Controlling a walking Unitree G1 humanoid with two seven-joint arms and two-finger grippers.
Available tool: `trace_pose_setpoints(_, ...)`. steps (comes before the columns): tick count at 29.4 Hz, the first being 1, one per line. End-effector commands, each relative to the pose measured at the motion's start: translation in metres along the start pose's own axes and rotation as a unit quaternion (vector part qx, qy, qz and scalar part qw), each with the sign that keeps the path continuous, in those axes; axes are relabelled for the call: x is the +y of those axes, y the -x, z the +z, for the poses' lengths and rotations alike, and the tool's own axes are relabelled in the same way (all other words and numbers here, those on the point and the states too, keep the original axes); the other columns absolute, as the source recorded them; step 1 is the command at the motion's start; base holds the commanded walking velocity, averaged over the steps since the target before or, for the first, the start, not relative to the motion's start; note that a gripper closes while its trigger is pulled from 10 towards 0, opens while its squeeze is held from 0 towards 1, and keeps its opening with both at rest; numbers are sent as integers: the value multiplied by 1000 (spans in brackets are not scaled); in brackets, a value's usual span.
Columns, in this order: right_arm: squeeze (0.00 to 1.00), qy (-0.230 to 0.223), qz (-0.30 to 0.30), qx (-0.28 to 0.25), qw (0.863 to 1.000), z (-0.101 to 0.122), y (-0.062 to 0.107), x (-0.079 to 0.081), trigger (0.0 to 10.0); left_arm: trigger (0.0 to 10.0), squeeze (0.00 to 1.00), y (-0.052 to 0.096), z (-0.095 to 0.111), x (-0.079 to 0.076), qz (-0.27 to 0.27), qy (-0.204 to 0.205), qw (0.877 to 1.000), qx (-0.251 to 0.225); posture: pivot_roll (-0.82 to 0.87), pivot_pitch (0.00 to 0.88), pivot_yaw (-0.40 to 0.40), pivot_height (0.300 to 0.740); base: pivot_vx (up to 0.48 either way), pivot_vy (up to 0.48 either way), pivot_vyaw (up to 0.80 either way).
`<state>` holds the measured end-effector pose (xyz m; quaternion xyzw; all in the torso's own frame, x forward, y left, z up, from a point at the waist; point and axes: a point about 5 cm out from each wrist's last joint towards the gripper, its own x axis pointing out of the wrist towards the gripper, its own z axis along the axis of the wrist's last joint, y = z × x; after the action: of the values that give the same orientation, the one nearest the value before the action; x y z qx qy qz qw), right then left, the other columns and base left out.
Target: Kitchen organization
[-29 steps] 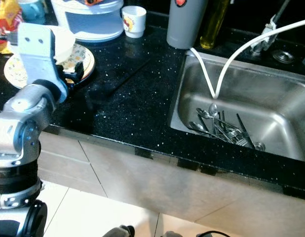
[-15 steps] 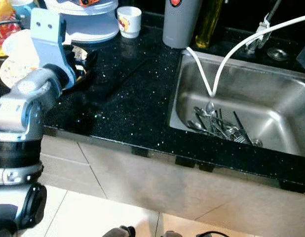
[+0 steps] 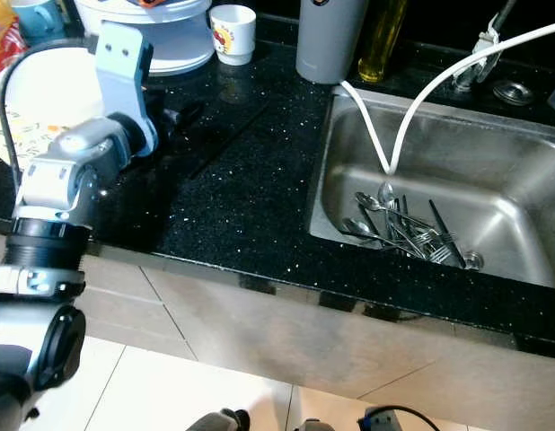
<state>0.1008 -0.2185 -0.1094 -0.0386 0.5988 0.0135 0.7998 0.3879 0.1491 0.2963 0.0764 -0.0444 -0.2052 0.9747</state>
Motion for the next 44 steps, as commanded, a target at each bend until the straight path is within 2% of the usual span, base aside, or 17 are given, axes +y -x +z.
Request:
trace_pose_setpoints(1, 0, -12, -5, 14, 1000, -10, 1, -2, 10000, 10000, 0, -6, 1, -6, -27, -18, 999, 0, 17, 152, -32, 740, 0, 0, 0)
trace_pose_setpoints(12, 0, -17, -5, 9, 1000, -7, 0, 3, 10000, 10000, 0, -11, -11, -19, -64, -15, 998, 20, 6, 151, -33, 740, 0, 0, 0)
trace_pose_setpoints(18, 0, -19, -5, 9, 1000, -6, 0, 3, 10000, 10000, 0, -14, -36, -20, -56, 0, 994, 92, 7, 151, -34, 740, 0, 0, 0)
trace_pose_setpoints(23, 0, -19, -7, 10, 1000, -6, 0, 0, 10000, 10000, 0, -14, -38, -19, -57, 10, 994, 95, 7, 151, -34, 740, 0, 0, 0)
trace_pose_setpoints(28, 0, -19, -9, 10, 1000, -6, 0, -1, 10000, 10000, 0, -15, -45, -19, -58, 26, 990, 125, 5, 151, -33, 740, 0, 0, 0)
trace_pose_setpoints(29, 0, -19, -9, 9, 1000, -6, 0, -1, 10000, 9412, 0, -15, -49, -19, -56, 40, 988, 141, 4, 150, -33, 740, 0, 0, 0)
trace_pose_setpoints(30, 0, -19, -9, 9, 1000, -6, 0, -1, 10000, 0, 0, -13, -57, -19, -56, 58, 981, 174, 4, 150, -33, 740, 0, 0, 0)
trace_pose_setpoints(32, 0, -19, -9, 9, 1000, -6, 0, 0, 10000, 0, 0, -11, -67, -20, -64, 73, 972, 213, 4, 149, -32, 740, 0, 0, 0)
trace_pose_setpoints(34, 0, -20, -9, 9, 1000, -5, 0, 0, 10000, 0, 0, -10, -72, -20, -64, 80, 969, 226, 1, 148, -30, 740, 0, 0, 0)
trace_pose_setpoints(44, 0, -22, -9, 8, 1000, -4, 0, 2, 10000, 0, 0, -10, -71, -22, -70, 98, 967, 225, 7, 141, -32, 740, 0, 0, 0)
